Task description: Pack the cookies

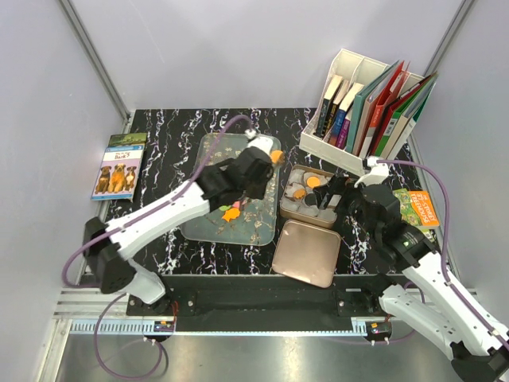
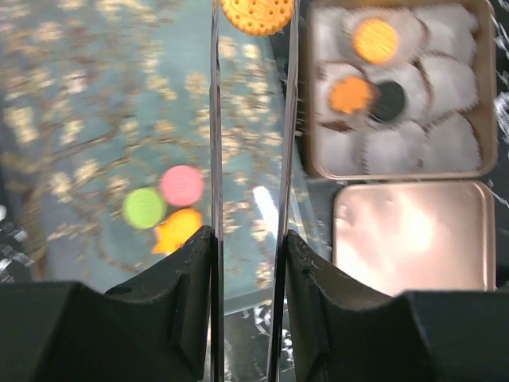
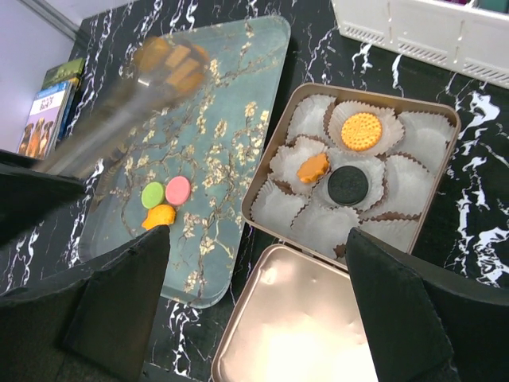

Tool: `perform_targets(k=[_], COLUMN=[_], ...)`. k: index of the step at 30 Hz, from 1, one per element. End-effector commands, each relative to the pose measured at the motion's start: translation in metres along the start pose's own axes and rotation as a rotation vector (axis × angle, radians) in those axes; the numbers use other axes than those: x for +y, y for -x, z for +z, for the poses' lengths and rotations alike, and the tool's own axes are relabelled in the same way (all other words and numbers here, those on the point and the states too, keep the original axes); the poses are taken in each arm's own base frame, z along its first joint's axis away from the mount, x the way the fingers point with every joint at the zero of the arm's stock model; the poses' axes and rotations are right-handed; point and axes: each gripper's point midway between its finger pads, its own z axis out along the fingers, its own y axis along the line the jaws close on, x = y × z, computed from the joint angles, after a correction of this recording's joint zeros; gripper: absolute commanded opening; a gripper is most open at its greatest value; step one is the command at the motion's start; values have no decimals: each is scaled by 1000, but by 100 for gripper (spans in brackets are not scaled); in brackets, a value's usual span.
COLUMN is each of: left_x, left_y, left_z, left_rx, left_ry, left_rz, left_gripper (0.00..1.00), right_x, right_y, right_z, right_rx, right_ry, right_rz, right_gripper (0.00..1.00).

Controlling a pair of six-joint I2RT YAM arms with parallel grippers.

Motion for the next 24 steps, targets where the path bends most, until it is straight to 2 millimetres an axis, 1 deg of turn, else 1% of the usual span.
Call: perform_targets(k=[1,2,4,5,6,7,9,10,11,13,15,18,21,24], left_x=[-47,-57,-68,-74,-76,-81,-88,-93,-97,-102,-101,-93,-94,-103], left_y=[29,29,31,32,33,28,31,26,30,27,25,20,15,13], left_z=[12,20,27,35,38,45,49,54,55,62,66,74,76,74], left_rx=[-44,-29,-20,-12,-10,6,7,23,17,26,31,43,58,65], left_ry=[-129,-147,-171,-176,-179,-186,-199,-206,-211,-207,-191,-146,-150,-190], left_rz=[35,44,46,49,48,58,65,71,73,83,80,88,91,93], left_gripper=[30,29,29,29,29,29,29,29,29,29,29,27,27,26], right_x=[6,6,4,4,2,1,-2,-2,-2,-4,-5,-7,-7,-8], right_y=[36,37,38,38,38,38,36,36,35,34,32,32,31,29], right_z=[-15,-17,-19,-19,-20,-21,-21,-21,-21,-21,-20,-21,-20,-20], right_rx=[-106,-109,-112,-111,-114,-116,-115,-115,-113,-110,-107,-107,-107,-102], right_ry=[2,4,-5,-6,-13,-15,-27,-25,-28,-32,-37,-41,-43,-44], right_rz=[-1,-2,-3,-5,-7,-6,-11,-10,-12,-14,-16,-22,-23,-21], right_gripper=[100,100,100,100,100,100,100,100,100,100,100,100,100,100])
